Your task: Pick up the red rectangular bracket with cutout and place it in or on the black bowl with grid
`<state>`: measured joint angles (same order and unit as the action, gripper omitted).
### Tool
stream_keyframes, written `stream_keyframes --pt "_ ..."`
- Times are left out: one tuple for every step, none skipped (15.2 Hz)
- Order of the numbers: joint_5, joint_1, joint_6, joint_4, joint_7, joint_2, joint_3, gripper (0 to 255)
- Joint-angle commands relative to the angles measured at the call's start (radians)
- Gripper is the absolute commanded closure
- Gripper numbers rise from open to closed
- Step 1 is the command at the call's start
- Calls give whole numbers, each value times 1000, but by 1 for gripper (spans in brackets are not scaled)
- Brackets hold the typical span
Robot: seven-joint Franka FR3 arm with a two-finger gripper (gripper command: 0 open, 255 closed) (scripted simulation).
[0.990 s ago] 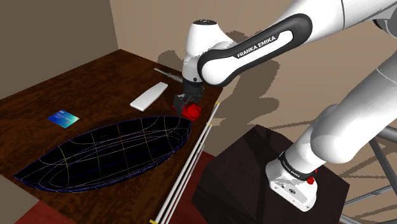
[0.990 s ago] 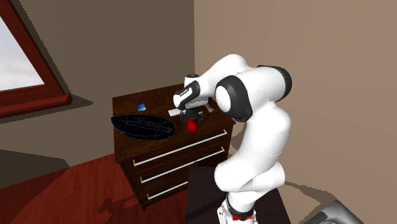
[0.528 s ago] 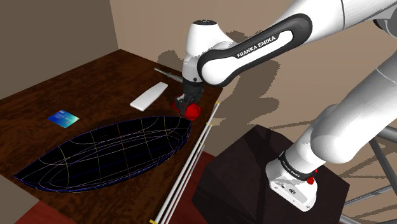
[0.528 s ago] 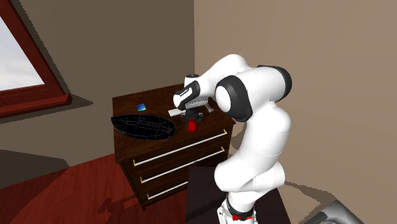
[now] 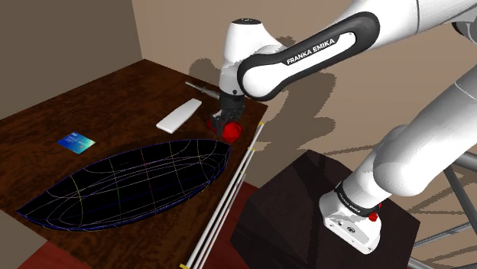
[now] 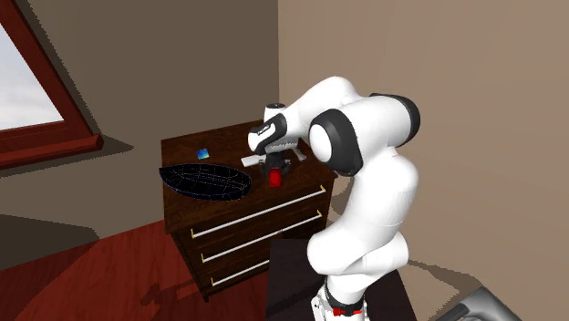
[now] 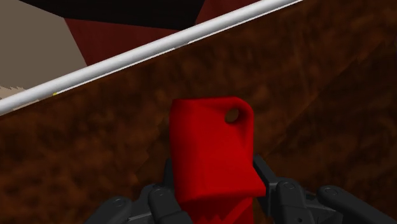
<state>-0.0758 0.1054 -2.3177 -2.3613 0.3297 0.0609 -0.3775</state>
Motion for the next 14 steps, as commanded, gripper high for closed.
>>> stream_keyframes --pt "-8 1 26 8 -5 20 1 255" --pt "-11 1 41 14 -7 28 2 255" --pt "-14 1 55 20 -8 37 3 255" --pt "-16 1 69 26 -10 45 4 255" --pt "-19 1 83 33 -12 53 5 255" --pt "-21 1 97 40 -14 60 6 255" --pt "-23 1 111 47 -15 67 7 255" --pt "-25 1 125 54 -16 75 8 255" --pt "-27 1 139 62 -18 81 9 255" --pt "-29 1 153 69 -19 88 10 255" --pt "-30 1 167 77 -20 94 11 255" --pt "-32 1 181 85 -21 100 12 255" --pt "-33 1 195 93 -22 106 13 255" --pt "-34 1 209 102 -22 112 14 255"
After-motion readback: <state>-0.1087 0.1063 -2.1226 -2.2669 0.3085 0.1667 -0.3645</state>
